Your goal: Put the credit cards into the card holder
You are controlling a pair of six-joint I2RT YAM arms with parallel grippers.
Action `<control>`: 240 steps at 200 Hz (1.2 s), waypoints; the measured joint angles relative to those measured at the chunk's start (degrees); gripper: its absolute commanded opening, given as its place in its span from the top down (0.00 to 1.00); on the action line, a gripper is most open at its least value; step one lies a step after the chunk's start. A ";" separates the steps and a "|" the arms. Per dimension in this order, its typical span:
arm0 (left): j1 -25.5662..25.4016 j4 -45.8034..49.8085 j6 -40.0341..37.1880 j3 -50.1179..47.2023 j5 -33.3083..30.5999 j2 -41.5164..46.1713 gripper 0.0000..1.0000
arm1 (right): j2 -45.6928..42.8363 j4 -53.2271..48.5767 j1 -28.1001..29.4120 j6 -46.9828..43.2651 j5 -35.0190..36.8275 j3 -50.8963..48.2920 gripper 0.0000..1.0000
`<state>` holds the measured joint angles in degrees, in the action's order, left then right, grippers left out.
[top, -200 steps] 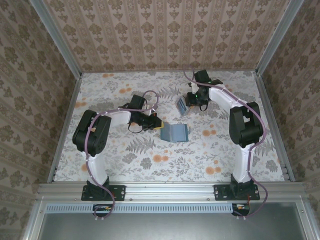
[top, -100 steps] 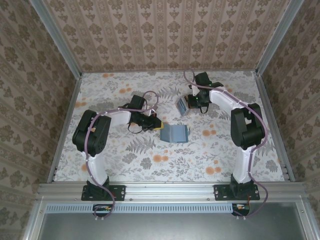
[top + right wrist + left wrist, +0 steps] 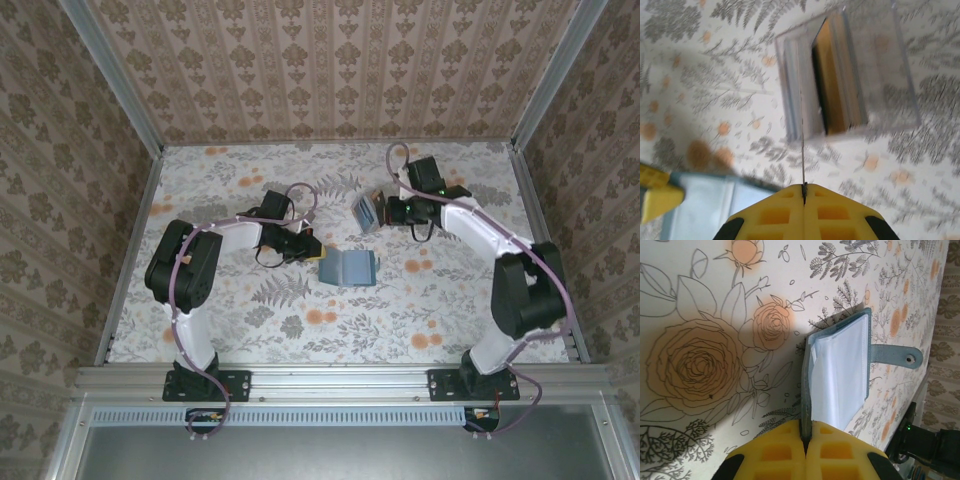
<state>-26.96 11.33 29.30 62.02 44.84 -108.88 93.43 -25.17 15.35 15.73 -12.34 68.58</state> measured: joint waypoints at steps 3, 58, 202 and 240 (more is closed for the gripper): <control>0.00 0.00 -0.02 0.00 -0.11 0.00 0.98 | -0.98 0.11 0.26 0.33 -0.31 -1.11 1.00; 0.07 -0.92 0.00 -0.63 -1.79 0.00 0.97 | -15.98 7.04 8.41 12.11 -4.15 -23.10 1.00; 0.02 0.02 -2.01 -0.81 -2.51 -2.51 0.86 | -0.66 31.41 4.81 27.93 -28.13 -33.05 1.00; -0.04 0.46 -2.78 -0.79 -2.95 -2.51 0.87 | 1.33 31.89 4.76 27.78 -29.31 -31.17 1.00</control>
<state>-27.00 11.79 26.52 61.23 41.89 -111.39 94.76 6.72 20.12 43.51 -41.65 37.41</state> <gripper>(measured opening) 0.134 0.061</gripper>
